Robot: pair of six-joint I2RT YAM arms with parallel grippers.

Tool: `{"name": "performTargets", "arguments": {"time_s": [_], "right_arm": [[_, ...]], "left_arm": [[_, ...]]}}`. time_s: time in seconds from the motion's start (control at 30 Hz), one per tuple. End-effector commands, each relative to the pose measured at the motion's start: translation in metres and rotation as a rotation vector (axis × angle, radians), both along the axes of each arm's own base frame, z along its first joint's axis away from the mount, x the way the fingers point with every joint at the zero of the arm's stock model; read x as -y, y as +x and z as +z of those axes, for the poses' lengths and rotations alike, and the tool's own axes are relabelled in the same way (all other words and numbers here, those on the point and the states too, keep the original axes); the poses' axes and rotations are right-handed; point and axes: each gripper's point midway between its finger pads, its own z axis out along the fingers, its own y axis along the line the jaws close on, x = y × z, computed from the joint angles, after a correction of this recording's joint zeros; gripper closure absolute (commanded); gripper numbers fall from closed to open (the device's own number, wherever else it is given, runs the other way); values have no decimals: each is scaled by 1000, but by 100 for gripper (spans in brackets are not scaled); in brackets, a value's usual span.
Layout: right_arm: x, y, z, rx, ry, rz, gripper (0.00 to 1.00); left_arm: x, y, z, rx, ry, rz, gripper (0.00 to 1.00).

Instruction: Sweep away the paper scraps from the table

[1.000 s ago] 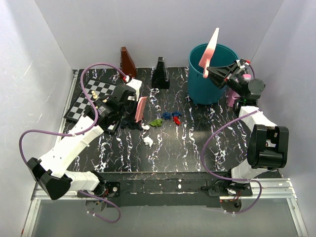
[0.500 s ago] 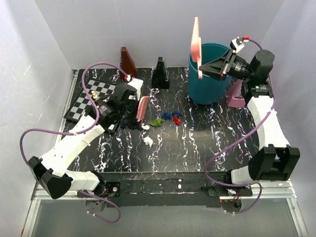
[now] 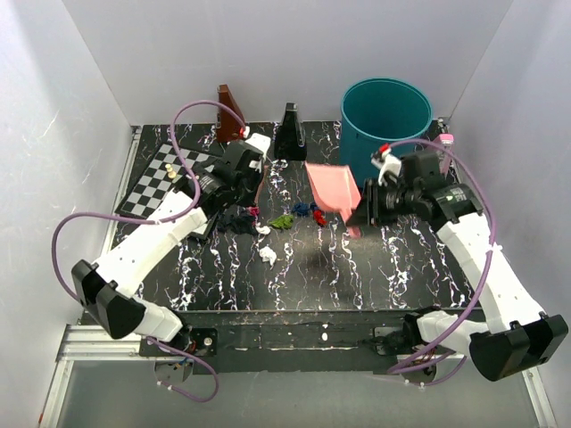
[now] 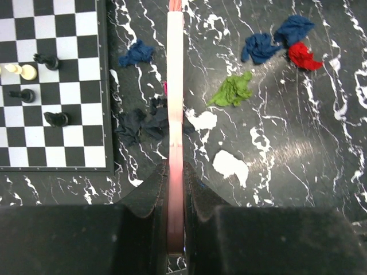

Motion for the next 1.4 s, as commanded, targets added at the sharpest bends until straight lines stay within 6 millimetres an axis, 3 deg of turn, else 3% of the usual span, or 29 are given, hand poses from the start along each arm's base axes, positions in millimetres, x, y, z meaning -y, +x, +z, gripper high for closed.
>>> {"name": "performTargets", "arguments": {"time_s": [0.0, 0.17, 0.3, 0.43, 0.6, 0.73, 0.97, 1.1, 1.37], "right_arm": [[34, -33, -50, -55, -251, -28, 99], [48, -46, -81, -145, -396, -26, 99], [57, -49, -113, -221, -545, -22, 99], [45, -43, -128, -240, -588, 4, 99], [28, -38, -149, -249, -635, 44, 99], [33, -37, -166, -272, -746, 68, 99], [38, -28, -174, -274, -832, 108, 99], [32, -18, -179, -269, -847, 137, 99], [24, -3, -181, -246, -861, 183, 99]], "left_arm": [[-5, 26, 19, 78, 43, 69, 100], [8, 43, 9, 43, 41, 76, 100], [34, 56, 7, 26, -4, 15, 100], [63, 64, 2, -5, -16, -124, 100], [58, 82, -22, -67, 147, -128, 100], [56, 98, -34, -68, 246, -146, 100], [77, 112, -42, -48, 252, -267, 100], [94, 107, -52, -93, 219, -360, 100], [107, 97, -84, -235, 255, -461, 100]]}}
